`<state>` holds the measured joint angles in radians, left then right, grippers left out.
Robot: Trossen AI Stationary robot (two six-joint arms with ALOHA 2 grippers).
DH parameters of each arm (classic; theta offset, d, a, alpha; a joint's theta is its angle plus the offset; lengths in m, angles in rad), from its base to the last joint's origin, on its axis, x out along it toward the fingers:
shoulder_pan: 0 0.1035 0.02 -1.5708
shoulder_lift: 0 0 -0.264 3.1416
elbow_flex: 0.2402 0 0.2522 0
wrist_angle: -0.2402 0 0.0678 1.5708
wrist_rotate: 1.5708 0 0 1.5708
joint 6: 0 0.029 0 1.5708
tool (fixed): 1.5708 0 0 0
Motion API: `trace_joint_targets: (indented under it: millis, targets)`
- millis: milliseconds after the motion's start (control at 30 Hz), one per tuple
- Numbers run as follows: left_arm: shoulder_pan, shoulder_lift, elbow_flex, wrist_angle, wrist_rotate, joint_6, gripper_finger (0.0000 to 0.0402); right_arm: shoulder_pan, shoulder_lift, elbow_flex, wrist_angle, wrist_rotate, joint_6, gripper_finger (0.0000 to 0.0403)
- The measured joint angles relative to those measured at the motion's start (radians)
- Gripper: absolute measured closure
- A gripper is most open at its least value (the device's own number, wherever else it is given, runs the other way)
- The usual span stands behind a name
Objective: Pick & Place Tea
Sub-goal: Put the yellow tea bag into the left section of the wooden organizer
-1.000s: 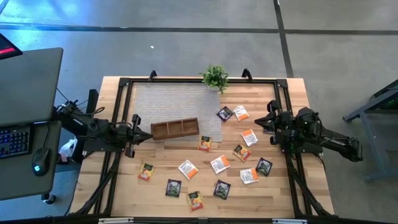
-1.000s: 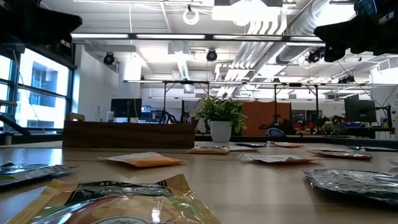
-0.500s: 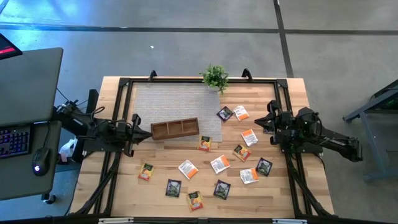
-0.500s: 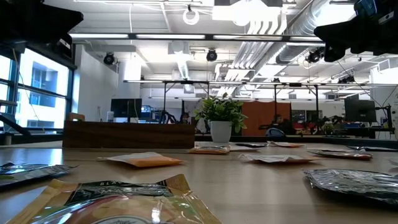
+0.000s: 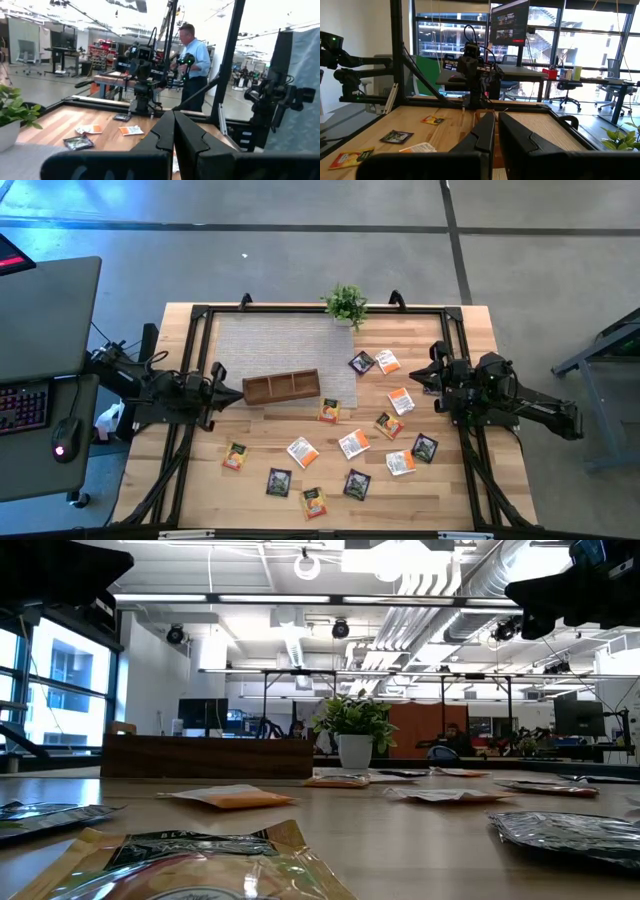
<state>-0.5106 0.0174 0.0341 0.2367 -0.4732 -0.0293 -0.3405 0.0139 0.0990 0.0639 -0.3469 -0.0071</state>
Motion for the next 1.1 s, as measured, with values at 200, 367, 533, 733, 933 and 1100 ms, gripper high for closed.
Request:
trace_joint_targets:
  millis: [200,367,533,733,933,1100]
  targets:
    - [0.000,0.000,0.000,0.043,-0.090,0.099,0.0343,0.000,0.000,0.000,0.000,0.000,0.000,0.0382]
    - [0.000,0.000,0.000,0.105,-0.148,0.131,0.0290,0.000,0.000,0.000,0.000,0.000,0.000,0.0382]
    - [0.000,0.000,0.069,0.055,-0.181,0.133,0.0276,0.000,0.000,0.000,0.000,0.000,0.000,0.0382]
    - [0.000,0.033,0.207,-0.216,-0.249,0.046,0.0275,0.000,0.000,0.000,0.000,0.000,0.000,0.0382]
    - [0.000,0.085,0.290,-0.406,-0.163,-0.086,0.0275,0.000,0.000,0.000,0.000,0.000,0.000,0.0382]
    - [0.000,0.161,0.313,-0.527,-0.054,-0.257,0.0275,0.000,0.000,0.000,0.000,0.000,0.000,0.0382]
